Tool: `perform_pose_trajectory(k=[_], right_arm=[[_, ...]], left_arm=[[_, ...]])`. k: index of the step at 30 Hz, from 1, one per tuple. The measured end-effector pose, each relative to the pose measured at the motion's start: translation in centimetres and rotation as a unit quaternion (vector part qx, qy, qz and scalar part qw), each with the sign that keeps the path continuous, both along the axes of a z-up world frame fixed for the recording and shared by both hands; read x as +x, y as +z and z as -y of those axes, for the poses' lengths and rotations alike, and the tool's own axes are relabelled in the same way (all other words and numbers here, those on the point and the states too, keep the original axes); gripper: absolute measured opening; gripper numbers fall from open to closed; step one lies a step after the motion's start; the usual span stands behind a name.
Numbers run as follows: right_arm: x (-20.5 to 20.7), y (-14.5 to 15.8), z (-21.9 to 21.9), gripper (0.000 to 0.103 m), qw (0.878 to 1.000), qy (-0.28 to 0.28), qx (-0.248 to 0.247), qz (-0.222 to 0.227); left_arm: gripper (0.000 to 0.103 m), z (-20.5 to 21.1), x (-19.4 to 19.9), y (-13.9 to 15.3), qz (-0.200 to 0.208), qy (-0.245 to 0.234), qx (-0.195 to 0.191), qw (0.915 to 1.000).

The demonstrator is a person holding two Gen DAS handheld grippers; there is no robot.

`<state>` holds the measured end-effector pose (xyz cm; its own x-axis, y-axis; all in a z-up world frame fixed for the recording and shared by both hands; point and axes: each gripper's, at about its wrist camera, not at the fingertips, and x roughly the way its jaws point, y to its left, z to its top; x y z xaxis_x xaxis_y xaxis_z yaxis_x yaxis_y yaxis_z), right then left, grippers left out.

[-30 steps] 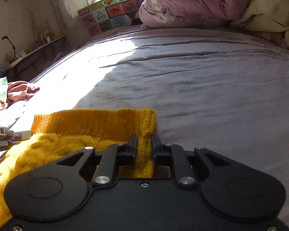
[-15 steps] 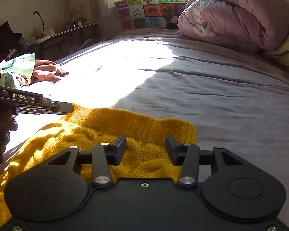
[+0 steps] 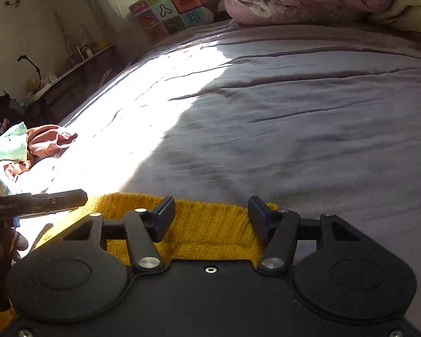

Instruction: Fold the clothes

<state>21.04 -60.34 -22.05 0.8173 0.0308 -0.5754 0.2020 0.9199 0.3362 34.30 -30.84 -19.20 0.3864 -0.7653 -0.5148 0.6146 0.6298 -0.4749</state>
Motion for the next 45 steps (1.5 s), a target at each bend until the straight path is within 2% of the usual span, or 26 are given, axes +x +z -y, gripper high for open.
perform_pose_trajectory(k=[1, 5, 7, 8, 9, 11, 12, 13, 16, 18, 19, 22, 23, 24, 25, 26, 27, 28, 30, 33, 35, 38, 41, 45], right_arm=[[-1.3, 0.8, -0.6, 0.059, 1.000, 0.017, -0.011, 0.011], [-7.3, 1.3, -5.1, 0.062, 0.995, 0.078, -0.065, 0.015], [-8.3, -0.9, -6.4, 0.067, 0.991, 0.090, -0.095, -0.006], [-8.6, -2.2, -7.0, 0.072, 0.989, 0.094, -0.111, -0.018], [-9.0, -2.4, -7.2, 0.072, 0.989, 0.094, -0.116, -0.025], [-10.6, -0.1, -7.4, 0.072, 0.992, 0.075, -0.100, -0.019], [-11.8, 1.1, -7.4, 0.073, 0.994, 0.067, -0.082, 0.002], [-13.4, 1.9, -7.5, 0.073, 0.996, 0.059, -0.062, 0.021], [-19.2, 2.8, -7.7, 0.076, 0.998, 0.021, -0.021, 0.056], [-23.0, 2.0, -7.5, 0.076, 0.998, -0.012, 0.002, 0.069], [-24.9, 1.2, -7.2, 0.076, 0.996, -0.032, 0.023, 0.075], [-28.9, -1.3, -5.2, 0.076, 0.984, -0.098, 0.125, 0.081], [-29.7, -1.7, -4.1, 0.076, 0.976, -0.123, 0.161, 0.083], [-30.3, -1.7, -3.6, 0.080, 0.972, -0.145, 0.167, 0.084], [-30.6, -1.6, -3.3, 0.087, 0.970, -0.165, 0.158, 0.083], [-31.0, -1.4, -3.0, 0.101, 0.968, -0.186, 0.148, 0.083], [-31.4, -1.2, -2.7, 0.103, 0.965, -0.206, 0.138, 0.082], [-31.8, -1.4, -2.2, 0.103, 0.962, -0.219, 0.143, 0.080], [-32.6, -2.2, -1.3, 0.102, 0.953, -0.227, 0.184, 0.082], [-33.4, -3.0, 0.0, 0.102, 0.936, -0.240, 0.233, 0.106], [-33.2, -3.4, 0.4, 0.102, 0.931, -0.247, 0.243, 0.114], [-32.1, -3.6, 1.0, 0.102, 0.932, -0.249, 0.235, 0.119], [-30.7, -3.6, 2.4, 0.101, 0.935, -0.241, 0.227, 0.126], [-29.4, -3.9, 3.9, 0.100, 0.933, -0.238, 0.232, 0.136]], left_arm=[[0.063, -0.9, -1.4, 0.9, 0.013, -0.009, -0.016, 0.9998], [0.064, -5.0, -8.2, 1.5, 0.037, -0.032, -0.004, 0.9988], [0.065, -4.4, -9.0, -0.9, 0.020, -0.033, 0.065, 0.9972], [0.066, -4.0, -9.6, -1.4, 0.041, -0.036, 0.085, 0.9949], [0.066, -3.6, -10.1, -2.0, 0.065, -0.040, 0.103, 0.9918], [0.066, -4.6, -11.5, 0.4, 0.070, -0.042, 0.080, 0.9935], [0.066, -6.3, -12.7, 2.0, 0.084, -0.041, 0.033, 0.9951], [0.067, -7.9, -13.6, 2.9, 0.089, -0.030, 0.007, 0.9955], [0.067, -13.3, -15.6, 2.9, 0.091, 0.033, -0.037, 0.9947], [0.068, -18.7, -16.7, 0.9, 0.048, 0.101, -0.079, 0.9905], [0.074, -21.4, -17.3, -0.1, 0.026, 0.136, -0.100, 0.9853], [0.077, -25.9, -16.7, -2.0, -0.053, 0.167, -0.142, 0.9742], [0.077, -26.9, -16.8, -1.9, -0.060, 0.185, -0.150, 0.9694], [0.077, -27.8, -17.0, -1.7, -0.055, 0.211, -0.151, 0.9644], [0.077, -28.0, -17.1, -1.7, -0.053, 0.223, -0.150, 0.9617], [0.077, -28.5, -17.0, -2.1, -0.070, 0.229, -0.150, 0.9593], [0.077, -29.0, -16.9, -2.5, -0.089, 0.234, -0.149, 0.9565], [0.077, -29.5, -16.9, -2.9, -0.108, 0.239, -0.149, 0.9534], [0.076, -30.2, -17.1, -3.9, -0.123, 0.236, -0.172, 0.9486], [0.076, -30.3, -17.3, -4.4, -0.126, 0.257, -0.175, 0.9420], [0.076, -29.9, -17.1, -4.7, -0.126, 0.264, -0.176, 0.9399], [0.076, -29.5, -16.9, -4.7, -0.126, 0.265, -0.175, 0.9397], [0.076, -29.6, -16.8, -4.9, -0.132, 0.271, -0.182, 0.9360], [0.076, -29.8, -16.8, -5.2, -0.135, 0.278, -0.195, 0.9310]])
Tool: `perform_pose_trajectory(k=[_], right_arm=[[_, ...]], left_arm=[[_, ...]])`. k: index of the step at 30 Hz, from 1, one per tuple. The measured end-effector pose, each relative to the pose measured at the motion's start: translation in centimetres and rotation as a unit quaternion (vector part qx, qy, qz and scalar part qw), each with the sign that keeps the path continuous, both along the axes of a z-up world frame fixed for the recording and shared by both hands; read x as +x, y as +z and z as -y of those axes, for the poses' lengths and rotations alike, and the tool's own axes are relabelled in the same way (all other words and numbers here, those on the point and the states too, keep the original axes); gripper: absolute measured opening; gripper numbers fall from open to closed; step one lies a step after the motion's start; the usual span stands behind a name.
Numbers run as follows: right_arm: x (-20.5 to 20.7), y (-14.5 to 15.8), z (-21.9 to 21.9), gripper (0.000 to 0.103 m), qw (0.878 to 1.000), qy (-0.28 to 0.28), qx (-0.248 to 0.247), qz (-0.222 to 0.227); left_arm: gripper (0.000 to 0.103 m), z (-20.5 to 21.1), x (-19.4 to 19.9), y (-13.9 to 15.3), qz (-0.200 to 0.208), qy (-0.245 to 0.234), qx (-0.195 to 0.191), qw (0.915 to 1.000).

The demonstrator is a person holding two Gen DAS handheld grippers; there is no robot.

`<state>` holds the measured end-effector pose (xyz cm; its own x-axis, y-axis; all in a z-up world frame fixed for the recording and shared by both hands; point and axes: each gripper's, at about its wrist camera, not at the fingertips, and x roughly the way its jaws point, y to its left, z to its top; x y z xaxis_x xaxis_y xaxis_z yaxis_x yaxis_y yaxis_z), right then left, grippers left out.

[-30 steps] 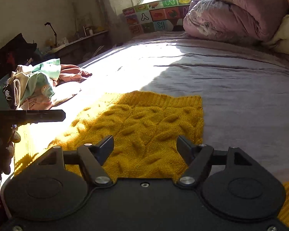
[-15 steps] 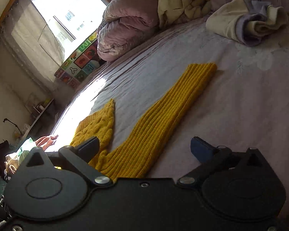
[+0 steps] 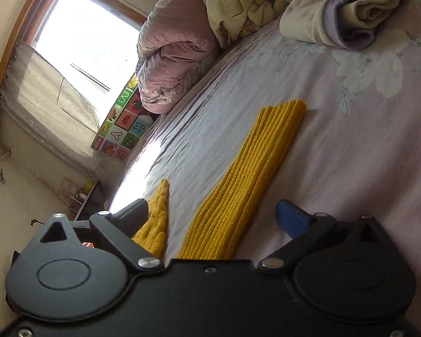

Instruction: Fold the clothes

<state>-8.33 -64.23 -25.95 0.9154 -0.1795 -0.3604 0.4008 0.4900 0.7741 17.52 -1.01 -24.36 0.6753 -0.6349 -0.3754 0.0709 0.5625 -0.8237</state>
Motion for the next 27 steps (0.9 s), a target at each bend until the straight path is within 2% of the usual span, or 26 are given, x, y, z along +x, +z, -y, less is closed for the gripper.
perform_pose_trajectory(k=[6, 10, 11, 13, 14, 19, 21, 23, 25, 26, 27], right_arm=[[2.0, 0.3, 0.7, 0.102, 0.999, 0.017, -0.044, -0.024], [2.9, 0.2, 1.1, 0.102, 0.998, 0.026, -0.057, -0.021], [2.9, 0.2, 1.2, 0.100, 0.998, 0.026, -0.057, -0.016], [2.5, -0.1, 1.3, 0.072, 0.999, 0.030, -0.035, 0.010], [2.2, -0.3, 1.3, 0.054, 0.999, 0.032, -0.023, 0.024], [2.3, -0.9, 0.8, 0.054, 0.999, 0.036, -0.021, 0.014], [2.4, -1.1, 1.0, 0.050, 0.999, 0.034, -0.016, 0.017], [2.4, -1.2, 1.1, 0.050, 0.999, 0.029, -0.012, 0.020], [2.4, -1.2, 1.0, 0.050, 0.999, 0.028, -0.015, 0.020], [2.4, -1.2, 1.0, 0.050, 0.999, 0.027, -0.017, 0.020], [2.3, -1.2, 1.0, 0.050, 0.999, 0.027, -0.015, 0.022]], left_arm=[[0.076, 0.3, 0.2, 0.0, 0.006, -0.009, 0.012, 0.9999], [0.076, 0.3, 0.1, 0.0, 0.011, -0.010, 0.016, 0.9998], [0.076, 0.2, 0.2, 0.0, 0.010, -0.007, 0.014, 0.9998], [0.076, 0.1, 0.3, 0.1, 0.008, 0.001, 0.013, 0.9999], [0.076, 0.0, 0.3, 0.1, 0.007, 0.006, 0.012, 0.9999], [0.075, 0.3, 1.9, 0.2, 0.012, 0.021, 0.027, 0.9993], [0.066, 0.9, 3.3, 0.2, 0.017, 0.025, 0.051, 0.9983], [0.057, 1.2, 4.2, 0.0, 0.022, 0.027, 0.057, 0.9978], [0.036, 1.1, 5.0, -0.6, 0.020, 0.036, 0.057, 0.9975], [0.032, 1.0, 5.2, -0.8, 0.020, 0.038, 0.056, 0.9975], [0.023, 0.7, 5.3, -1.2, 0.023, 0.040, 0.049, 0.9977]])
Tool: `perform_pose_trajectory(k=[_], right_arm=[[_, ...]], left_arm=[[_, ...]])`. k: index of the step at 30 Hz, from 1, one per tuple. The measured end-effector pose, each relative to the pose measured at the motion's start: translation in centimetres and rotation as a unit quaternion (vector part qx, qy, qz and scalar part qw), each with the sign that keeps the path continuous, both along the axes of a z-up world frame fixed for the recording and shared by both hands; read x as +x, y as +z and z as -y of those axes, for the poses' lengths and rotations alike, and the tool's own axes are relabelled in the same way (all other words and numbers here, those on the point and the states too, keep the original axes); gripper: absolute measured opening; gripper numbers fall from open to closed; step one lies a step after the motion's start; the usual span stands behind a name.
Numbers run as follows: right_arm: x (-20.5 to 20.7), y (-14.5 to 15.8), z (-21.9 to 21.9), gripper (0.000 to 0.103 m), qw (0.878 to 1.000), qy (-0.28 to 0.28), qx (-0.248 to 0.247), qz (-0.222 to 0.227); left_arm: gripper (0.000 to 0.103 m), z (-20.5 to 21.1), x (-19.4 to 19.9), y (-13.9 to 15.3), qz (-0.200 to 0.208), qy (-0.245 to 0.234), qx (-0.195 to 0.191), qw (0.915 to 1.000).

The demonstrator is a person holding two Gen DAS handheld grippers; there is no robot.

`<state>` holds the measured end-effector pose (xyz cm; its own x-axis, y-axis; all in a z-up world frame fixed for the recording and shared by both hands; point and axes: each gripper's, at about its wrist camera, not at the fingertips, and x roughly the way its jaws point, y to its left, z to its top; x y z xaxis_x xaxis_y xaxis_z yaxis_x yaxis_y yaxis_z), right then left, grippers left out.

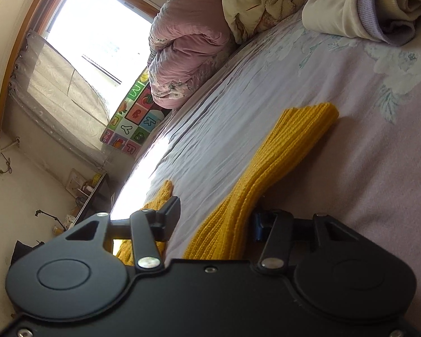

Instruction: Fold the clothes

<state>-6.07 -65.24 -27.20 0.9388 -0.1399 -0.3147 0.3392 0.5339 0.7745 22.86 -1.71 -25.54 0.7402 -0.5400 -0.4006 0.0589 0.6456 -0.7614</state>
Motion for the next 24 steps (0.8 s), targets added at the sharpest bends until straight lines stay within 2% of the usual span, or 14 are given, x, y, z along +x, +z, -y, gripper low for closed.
perform_pose_trajectory(k=[1, 4, 7, 9, 10, 12, 14, 15, 17, 19, 21, 24], right_arm=[[-0.2, -0.1, 0.1, 0.049, 1.000, 0.000, 0.004, 0.004], [-0.7, -0.4, 0.4, 0.041, 1.000, -0.008, 0.021, 0.016], [-1.2, -0.7, 0.5, 0.037, 0.999, -0.017, 0.033, 0.026], [-1.2, -0.7, 0.4, 0.037, 0.999, -0.017, 0.033, 0.028], [-1.2, -0.8, 0.4, 0.037, 0.999, -0.016, 0.034, 0.028], [-1.2, -0.9, 0.5, 0.037, 0.999, -0.015, 0.036, 0.029], [-1.2, -0.9, 0.5, 0.037, 0.999, -0.015, 0.038, 0.031], [-1.3, -1.0, 0.5, 0.037, 0.999, -0.014, 0.040, 0.032], [-1.4, -1.1, 0.5, 0.037, 0.998, -0.014, 0.044, 0.035], [-1.6, -1.1, 0.5, 0.037, 0.998, -0.014, 0.045, 0.037], [-1.7, -1.2, 0.4, 0.037, 0.998, -0.013, 0.047, 0.038], [-1.8, -1.2, 0.4, 0.036, 0.998, -0.012, 0.049, 0.041]], left_arm=[[0.013, -0.2, 0.1, -0.3, 0.001, 0.004, -0.007, 1.0000], [0.009, -0.5, -0.6, 0.3, 0.022, 0.005, -0.020, 0.9996], [0.008, 1.3, -2.4, 4.0, 0.097, -0.026, 0.026, 0.9946], [0.008, 2.5, -3.4, 6.0, 0.139, -0.048, 0.053, 0.9876], [0.008, 3.7, -4.2, 7.3, 0.168, -0.066, 0.073, 0.9808], [0.008, 6.4, -5.8, 9.6, 0.220, -0.102, 0.114, 0.9633], [0.008, 10.3, -8.3, 11.3, 0.279, -0.146, 0.179, 0.9321], [0.008, 12.2, -9.4, 11.7, 0.297, -0.165, 0.200, 0.9190], [0.008, 15.4, -11.1, 11.8, 0.316, -0.193, 0.223, 0.9016], [0.008, 19.6, -13.2, 11.2, 0.344, -0.229, 0.272, 0.8688], [0.008, 23.2, -14.9, 10.0, 0.351, -0.261, 0.307, 0.8453], [0.008, 27.7, -17.4, 7.1, 0.361, -0.301, 0.378, 0.7977]])
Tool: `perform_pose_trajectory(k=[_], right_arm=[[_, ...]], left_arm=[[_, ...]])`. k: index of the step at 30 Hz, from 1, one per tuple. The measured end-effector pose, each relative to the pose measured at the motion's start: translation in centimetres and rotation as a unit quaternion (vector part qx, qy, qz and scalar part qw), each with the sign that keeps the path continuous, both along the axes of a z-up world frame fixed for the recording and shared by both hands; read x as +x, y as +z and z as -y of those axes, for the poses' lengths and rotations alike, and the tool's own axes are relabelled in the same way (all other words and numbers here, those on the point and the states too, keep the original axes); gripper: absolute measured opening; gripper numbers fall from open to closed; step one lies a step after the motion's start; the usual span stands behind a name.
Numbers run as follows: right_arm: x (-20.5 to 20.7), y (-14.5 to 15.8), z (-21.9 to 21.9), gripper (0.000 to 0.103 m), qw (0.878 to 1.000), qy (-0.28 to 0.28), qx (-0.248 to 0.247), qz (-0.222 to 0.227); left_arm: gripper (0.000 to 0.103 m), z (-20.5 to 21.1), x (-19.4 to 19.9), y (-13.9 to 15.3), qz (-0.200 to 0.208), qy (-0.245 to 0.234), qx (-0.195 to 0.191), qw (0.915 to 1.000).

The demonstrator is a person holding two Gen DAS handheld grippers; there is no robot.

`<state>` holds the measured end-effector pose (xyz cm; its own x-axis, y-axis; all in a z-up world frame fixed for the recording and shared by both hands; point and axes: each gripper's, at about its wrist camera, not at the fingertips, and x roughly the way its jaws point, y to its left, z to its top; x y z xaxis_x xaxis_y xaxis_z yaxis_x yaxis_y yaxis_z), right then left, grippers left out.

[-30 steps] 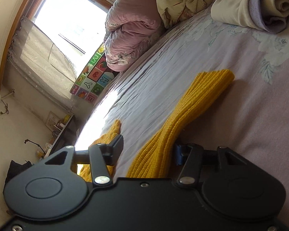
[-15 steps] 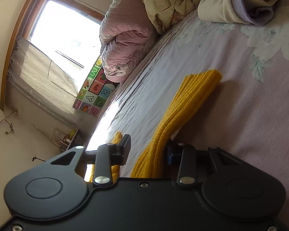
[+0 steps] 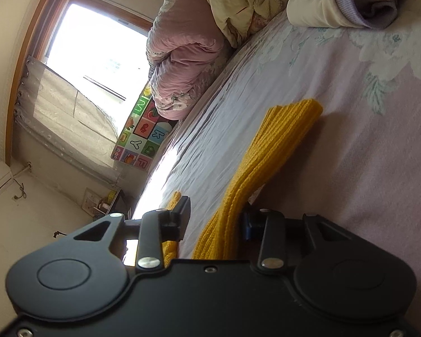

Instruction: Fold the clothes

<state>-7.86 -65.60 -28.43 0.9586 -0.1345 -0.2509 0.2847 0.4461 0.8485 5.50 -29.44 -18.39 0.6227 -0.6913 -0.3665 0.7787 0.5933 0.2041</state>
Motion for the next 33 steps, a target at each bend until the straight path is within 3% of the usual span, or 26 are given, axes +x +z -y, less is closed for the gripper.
perform_pose_trajectory(k=[3, 4, 9, 11, 12, 16, 17, 19, 23, 24, 26, 28, 31, 33], right_arm=[[-0.2, -0.1, -0.1, 0.036, 1.000, 0.000, 0.001, 0.002], [-0.2, -0.1, -0.1, 0.036, 1.000, 0.000, 0.001, 0.003], [-0.3, -0.2, -0.2, 0.036, 1.000, 0.002, 0.002, 0.003], [-0.3, -0.1, -0.3, 0.036, 1.000, 0.001, -0.002, 0.000], [-0.3, -0.1, -0.3, 0.036, 1.000, 0.001, -0.002, -0.001], [-0.3, -0.1, -0.4, 0.036, 1.000, 0.001, -0.001, 0.000], [-0.4, -0.1, -0.4, 0.036, 1.000, 0.001, 0.000, 0.002], [-0.4, -0.1, -0.4, 0.036, 1.000, 0.001, 0.000, 0.002], [-0.5, -0.5, 1.3, 0.036, 1.000, 0.007, -0.003, 0.001], [-0.5, -0.5, 1.2, 0.036, 1.000, 0.006, -0.006, -0.001], [-0.6, -0.4, 1.0, 0.036, 1.000, 0.005, -0.010, -0.003], [-0.7, -0.4, 0.9, 0.036, 1.000, 0.004, -0.012, -0.003], [-0.9, -0.3, 0.7, 0.036, 1.000, 0.003, -0.015, -0.002], [-0.8, -0.3, 0.6, 0.036, 1.000, 0.002, -0.018, -0.006]], left_arm=[[0.008, 1.5, -1.7, -1.7, -0.005, -0.013, 0.037, 0.9992], [0.008, 2.2, -2.6, -2.3, 0.016, -0.021, 0.060, 0.9979], [0.008, 2.4, -2.8, -2.5, 0.016, -0.019, 0.073, 0.9970], [0.008, 2.7, -2.3, -2.9, -0.013, -0.029, 0.097, 0.9948], [0.011, 3.0, -1.6, -3.5, -0.057, -0.047, 0.114, 0.9907], [0.022, 0.7, -0.7, -2.6, -0.141, -0.100, 0.072, 0.9823], [0.022, -0.5, -0.4, -1.8, -0.166, -0.121, 0.048, 0.9775], [0.022, -3.5, 0.3, -0.6, -0.178, -0.130, -0.007, 0.9753], [0.022, -7.8, 3.5, -1.4, -0.186, -0.021, -0.068, 0.9800], [0.022, -8.3, 4.6, -2.3, -0.205, 0.000, -0.066, 0.9766], [0.022, -8.8, 6.6, -5.1, -0.270, -0.022, -0.037, 0.9620], [0.022, -9.5, 6.7, -3.9, -0.264, -0.027, -0.049, 0.9629], [0.022, -9.5, 6.5, -2.8, -0.232, -0.013, -0.021, 0.9725], [0.022, -9.5, 6.7, -3.3, -0.245, -0.012, -0.015, 0.9694]])
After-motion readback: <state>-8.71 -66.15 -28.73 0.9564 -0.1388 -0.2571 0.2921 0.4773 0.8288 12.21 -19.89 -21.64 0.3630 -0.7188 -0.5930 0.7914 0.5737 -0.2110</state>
